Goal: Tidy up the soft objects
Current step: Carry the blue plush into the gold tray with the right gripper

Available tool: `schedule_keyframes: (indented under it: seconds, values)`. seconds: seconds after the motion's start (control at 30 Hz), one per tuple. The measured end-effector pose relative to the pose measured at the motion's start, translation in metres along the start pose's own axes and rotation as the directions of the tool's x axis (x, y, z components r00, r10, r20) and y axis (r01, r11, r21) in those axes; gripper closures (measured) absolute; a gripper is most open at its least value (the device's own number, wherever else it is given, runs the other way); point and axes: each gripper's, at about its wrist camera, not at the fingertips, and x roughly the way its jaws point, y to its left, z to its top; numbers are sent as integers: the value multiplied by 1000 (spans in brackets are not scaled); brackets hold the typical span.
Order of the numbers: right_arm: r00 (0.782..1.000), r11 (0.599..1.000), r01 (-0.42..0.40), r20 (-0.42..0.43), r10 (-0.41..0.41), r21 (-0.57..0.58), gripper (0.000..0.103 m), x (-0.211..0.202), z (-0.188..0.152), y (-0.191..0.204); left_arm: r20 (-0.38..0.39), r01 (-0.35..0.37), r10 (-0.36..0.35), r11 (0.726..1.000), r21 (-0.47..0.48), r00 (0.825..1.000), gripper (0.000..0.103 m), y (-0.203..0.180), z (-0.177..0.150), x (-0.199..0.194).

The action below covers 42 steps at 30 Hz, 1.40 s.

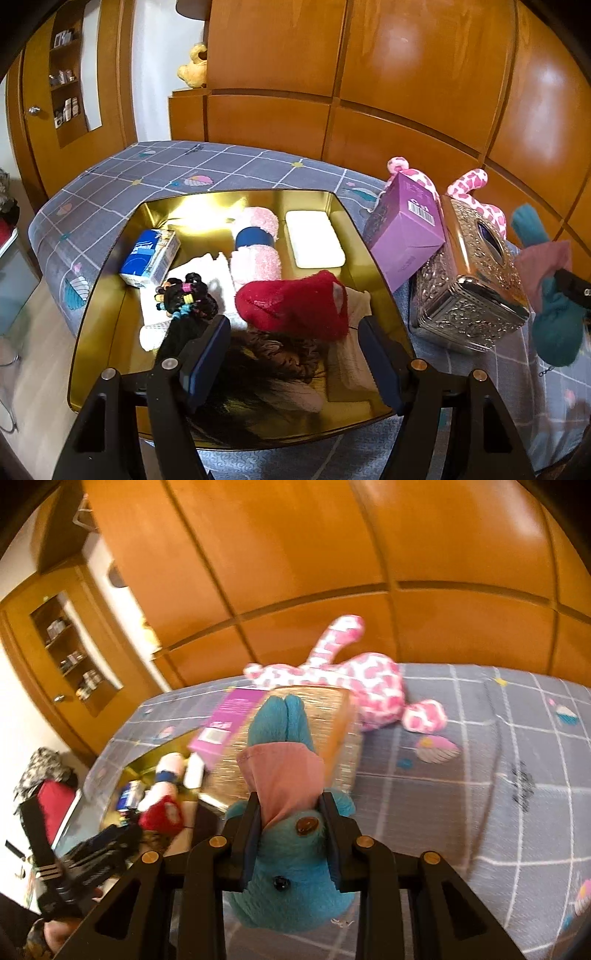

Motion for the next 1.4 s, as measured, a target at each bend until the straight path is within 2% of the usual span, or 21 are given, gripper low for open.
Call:
schedule_keyframes:
  seconds: [0.23, 0.43, 0.6, 0.8, 0.97, 1.03, 1.13, 1.27, 1.4]
  values:
    - [997, 993, -77, -29, 74, -90, 73, 11, 5, 43, 3, -18, 18, 1000, -21, 1000, 31, 11, 0, -1]
    - [982, 976, -150, -141, 128, -158, 73, 41, 3, 83, 23, -59, 61, 995, -78, 998, 31, 38, 5, -7]
    - [968, 960, -181, -211, 135, -216, 73, 73, 3, 124, 48, -104, 113, 983, -150, 992, 31, 67, 10, -15]
    - [954, 951, -202, -267, 138, -232, 73, 135, -4, 161, 44, -122, 133, 974, -189, 990, 31, 81, 10, -13]
    - [965, 943, -89, -262, 1, -322, 73, 185, -2, 181, 27, -127, 134, 973, -191, 991, 31, 82, 8, -8]
    - [963, 939, -26, -261, -69, -343, 73, 202, -1, 184, 19, -129, 135, 974, -187, 991, 31, 80, 8, -5]
    - [956, 937, -39, -285, -66, -347, 72, 211, 3, 185, 7, -134, 137, 972, -191, 990, 30, 80, 6, -2]
    - [960, 933, -74, -277, -28, -351, 58, 199, 3, 181, 8, -135, 139, 973, -185, 990, 27, 78, 5, -3]
    - [967, 941, -90, -254, 4, -327, 57, 181, 4, 171, 15, -129, 133, 977, -172, 991, 27, 73, 5, -4]
